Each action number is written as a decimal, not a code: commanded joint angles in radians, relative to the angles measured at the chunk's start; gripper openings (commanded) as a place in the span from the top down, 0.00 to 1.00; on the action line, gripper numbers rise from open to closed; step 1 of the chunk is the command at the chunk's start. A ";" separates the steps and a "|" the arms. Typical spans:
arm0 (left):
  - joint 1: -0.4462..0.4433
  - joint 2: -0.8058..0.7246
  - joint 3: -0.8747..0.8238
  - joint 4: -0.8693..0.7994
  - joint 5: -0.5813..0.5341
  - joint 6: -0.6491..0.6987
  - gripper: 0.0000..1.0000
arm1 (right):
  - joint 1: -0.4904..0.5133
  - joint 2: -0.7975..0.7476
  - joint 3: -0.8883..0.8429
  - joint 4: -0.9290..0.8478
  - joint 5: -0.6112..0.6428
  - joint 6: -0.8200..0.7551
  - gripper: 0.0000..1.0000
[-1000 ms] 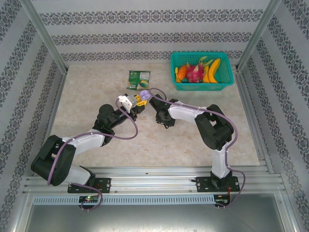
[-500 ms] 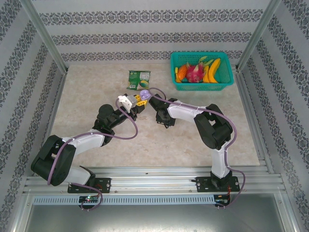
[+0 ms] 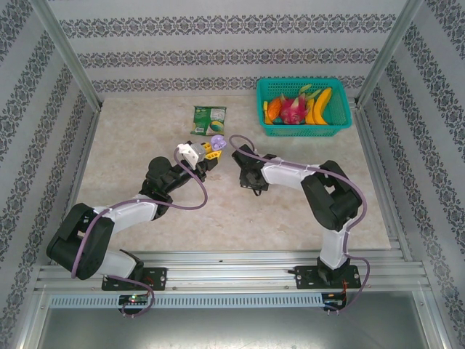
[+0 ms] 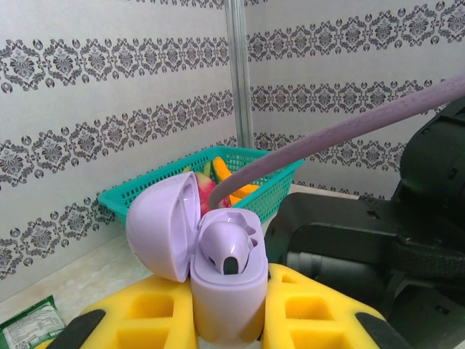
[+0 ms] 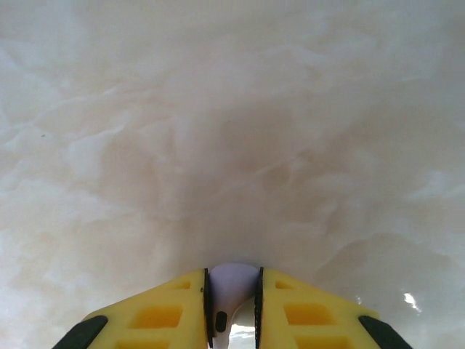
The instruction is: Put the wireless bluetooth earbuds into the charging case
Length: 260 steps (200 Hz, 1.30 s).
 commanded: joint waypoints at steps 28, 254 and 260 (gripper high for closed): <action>0.013 -0.021 0.008 0.024 0.020 -0.002 1.00 | -0.032 -0.165 -0.102 0.100 0.039 -0.060 0.79; -0.021 0.038 0.153 -0.076 0.199 -0.045 1.00 | -0.052 -0.698 -0.058 0.394 -0.258 -0.456 0.79; -0.022 0.044 0.160 -0.076 0.201 -0.050 1.00 | -0.050 -0.700 -0.062 0.404 -0.266 -0.460 0.78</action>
